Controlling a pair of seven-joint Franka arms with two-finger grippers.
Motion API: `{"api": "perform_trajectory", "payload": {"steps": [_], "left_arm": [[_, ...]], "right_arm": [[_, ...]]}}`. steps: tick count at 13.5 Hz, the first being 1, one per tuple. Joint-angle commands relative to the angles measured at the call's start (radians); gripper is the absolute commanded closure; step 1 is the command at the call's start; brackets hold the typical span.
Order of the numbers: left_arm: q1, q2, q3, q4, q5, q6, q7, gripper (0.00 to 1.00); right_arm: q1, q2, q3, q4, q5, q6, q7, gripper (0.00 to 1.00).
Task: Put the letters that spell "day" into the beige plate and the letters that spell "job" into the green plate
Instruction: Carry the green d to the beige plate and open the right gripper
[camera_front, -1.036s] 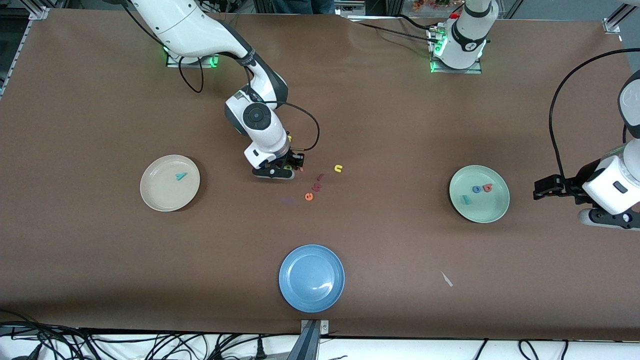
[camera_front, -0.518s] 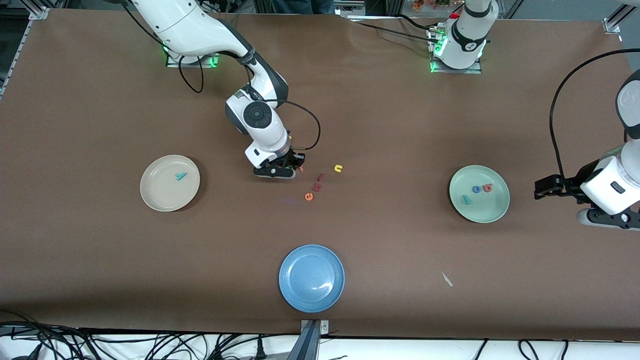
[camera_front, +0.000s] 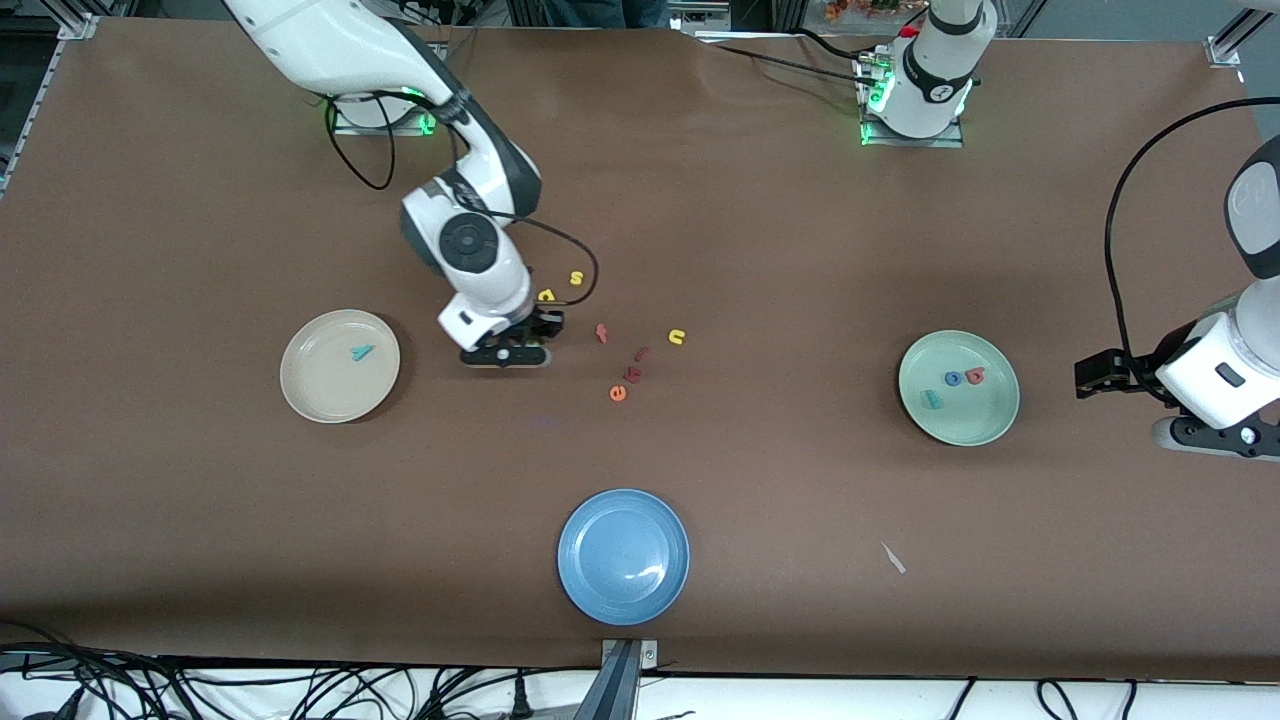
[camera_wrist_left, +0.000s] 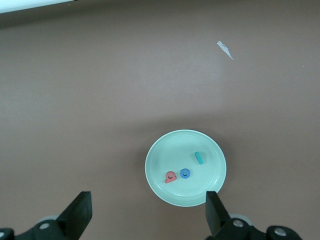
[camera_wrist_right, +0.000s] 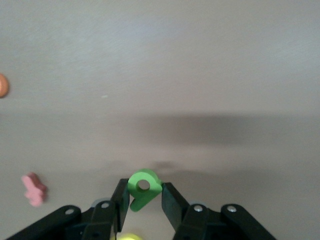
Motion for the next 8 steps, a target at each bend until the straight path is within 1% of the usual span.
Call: {"api": "perform_trajectory", "payload": {"steps": [1,4,6,8], "left_arm": [[-0.004,-0.013,-0.003,-0.014,0.019,-0.006,-0.008,0.0],[-0.004,-0.013,-0.003,-0.014,0.019,-0.006,-0.006,0.0],[-0.007,-0.013,-0.004,-0.014,0.019,-0.006,-0.006,0.0],[-0.009,-0.011,-0.004,-0.014,0.019,-0.006,-0.006,0.0]], "right_arm": [[-0.108,-0.167,0.011,-0.143,-0.01,-0.039,-0.206,0.77],[-0.223,-0.245,0.01,-0.198,-0.008,-0.079,-0.443,0.76],[-0.295,-0.257,0.002,-0.2,-0.008,-0.108,-0.598,0.76],[-0.319,-0.245,-0.052,-0.198,-0.007,-0.09,-0.71,0.76]]}}
